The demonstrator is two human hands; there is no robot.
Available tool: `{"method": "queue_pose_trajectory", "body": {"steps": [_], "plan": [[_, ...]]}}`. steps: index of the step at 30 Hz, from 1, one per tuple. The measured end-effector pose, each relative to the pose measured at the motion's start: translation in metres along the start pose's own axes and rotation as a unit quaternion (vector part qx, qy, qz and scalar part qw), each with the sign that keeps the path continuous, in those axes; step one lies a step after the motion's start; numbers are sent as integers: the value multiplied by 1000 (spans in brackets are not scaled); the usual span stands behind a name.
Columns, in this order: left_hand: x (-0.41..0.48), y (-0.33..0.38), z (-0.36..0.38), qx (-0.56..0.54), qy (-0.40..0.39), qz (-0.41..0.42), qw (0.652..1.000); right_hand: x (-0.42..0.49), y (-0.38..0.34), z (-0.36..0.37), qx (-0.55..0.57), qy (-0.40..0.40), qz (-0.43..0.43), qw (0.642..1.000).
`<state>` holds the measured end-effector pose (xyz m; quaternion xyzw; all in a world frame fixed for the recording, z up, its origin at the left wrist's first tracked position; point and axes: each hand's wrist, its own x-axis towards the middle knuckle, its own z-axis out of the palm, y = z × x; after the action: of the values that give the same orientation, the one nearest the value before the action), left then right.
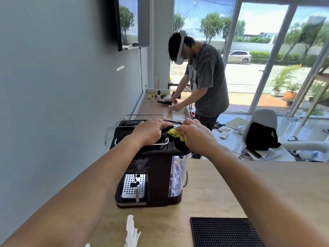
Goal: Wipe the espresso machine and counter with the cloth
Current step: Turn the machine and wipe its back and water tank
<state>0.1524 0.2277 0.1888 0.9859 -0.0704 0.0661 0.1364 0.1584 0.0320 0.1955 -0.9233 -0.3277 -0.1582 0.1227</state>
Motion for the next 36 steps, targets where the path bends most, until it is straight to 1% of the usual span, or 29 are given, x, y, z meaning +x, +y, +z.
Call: {"method": "queue_pose_trajectory", "body": {"steps": [3, 8, 9, 13, 14, 17, 19, 21, 24, 25, 27, 30, 31, 32, 33, 34, 35, 36], "plan": [[1, -1, 0, 0, 0, -4, 1000, 3, -2, 1, -18, -8, 3, 1000], [2, -2, 1, 2, -3, -3, 1000, 9, 8, -17, -18, -111, -2, 994], [2, -2, 1, 1, -2, -3, 1000, 12, 10, -18, -22, -121, 0, 992], [2, -3, 2, -1, -1, 0, 1000, 13, 7, -11, 1, -90, 5, 996], [3, -3, 2, -1, -1, 0, 1000, 11, 6, -10, 3, -93, 3, 996], [2, -4, 2, -6, 1, 0, 1000, 12, 7, -22, -16, -151, -7, 988], [1, -3, 2, -7, 0, -3, 1000, 15, 9, -31, -10, -182, 2, 983], [1, -3, 1, -4, -2, -3, 1000, 15, 7, -30, -8, -172, 17, 985], [1, -3, 0, -6, -6, -3, 1000, 9, -1, -17, 5, -109, 20, 994], [0, -3, 0, -7, -6, -3, 1000, 7, -5, -16, 9, -105, 18, 994], [-1, -2, -1, -12, -5, -2, 1000, 3, -8, -21, 14, -137, 11, 990], [-2, 0, -2, -22, 1, -5, 1000, -7, -2, -42, 46, -243, 24, 969], [-2, -1, -1, -26, 0, -8, 1000, -11, 3, -48, 51, -265, 33, 962], [-1, -1, -3, -31, -5, -13, 999, -13, 9, -52, 60, -261, 49, 962], [0, 0, -4, -40, -16, -19, 999, -15, 18, -53, 87, -228, 76, 967], [0, 3, -6, -50, -27, -25, 998, -14, 27, -53, 135, -167, 112, 970], [1, 8, -9, -60, -36, -28, 997, -12, 34, -49, 195, -93, 149, 965], [1, 14, -10, -66, -41, -31, 996, -9, 36, -41, 252, -17, 179, 951]]}}
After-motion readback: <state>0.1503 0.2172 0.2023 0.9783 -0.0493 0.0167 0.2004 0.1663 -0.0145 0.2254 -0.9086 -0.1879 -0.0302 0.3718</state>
